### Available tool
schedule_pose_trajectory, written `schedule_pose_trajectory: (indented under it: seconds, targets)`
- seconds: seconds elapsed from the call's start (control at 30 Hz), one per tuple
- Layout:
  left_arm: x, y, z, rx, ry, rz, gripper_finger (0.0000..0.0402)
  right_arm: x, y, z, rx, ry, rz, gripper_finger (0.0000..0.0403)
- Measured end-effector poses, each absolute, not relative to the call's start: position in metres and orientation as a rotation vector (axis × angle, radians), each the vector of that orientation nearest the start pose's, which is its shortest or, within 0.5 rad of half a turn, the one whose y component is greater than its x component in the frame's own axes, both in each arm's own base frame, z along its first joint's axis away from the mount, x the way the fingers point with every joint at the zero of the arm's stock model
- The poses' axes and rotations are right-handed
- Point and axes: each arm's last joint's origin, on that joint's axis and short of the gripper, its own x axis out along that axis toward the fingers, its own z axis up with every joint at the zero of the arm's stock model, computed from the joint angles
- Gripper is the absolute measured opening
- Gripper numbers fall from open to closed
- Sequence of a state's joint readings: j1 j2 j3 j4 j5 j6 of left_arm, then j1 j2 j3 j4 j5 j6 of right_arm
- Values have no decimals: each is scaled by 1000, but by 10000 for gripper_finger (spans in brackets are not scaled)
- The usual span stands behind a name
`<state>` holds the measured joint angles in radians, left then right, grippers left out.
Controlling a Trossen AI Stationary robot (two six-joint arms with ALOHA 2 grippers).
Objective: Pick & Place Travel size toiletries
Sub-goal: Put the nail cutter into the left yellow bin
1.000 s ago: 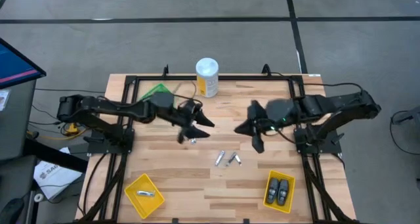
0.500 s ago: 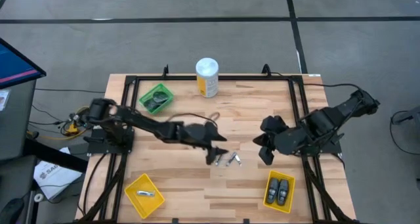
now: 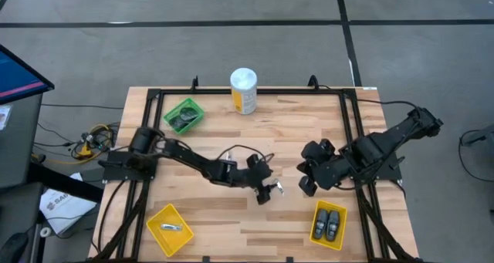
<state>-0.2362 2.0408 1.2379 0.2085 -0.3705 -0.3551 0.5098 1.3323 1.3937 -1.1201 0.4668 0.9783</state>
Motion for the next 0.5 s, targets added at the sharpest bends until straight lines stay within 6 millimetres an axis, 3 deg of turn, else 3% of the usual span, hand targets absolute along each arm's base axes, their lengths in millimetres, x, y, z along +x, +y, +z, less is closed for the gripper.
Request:
schedule_pose_trajectory:
  seconds: [0.2,0.5]
  targets:
    - [426,-105,128,-87,560,288,264,219,108,353,405,844,-402,30]
    - [433,-108,96,-50,618,300,264,219,108,353,398,848,-400,31]
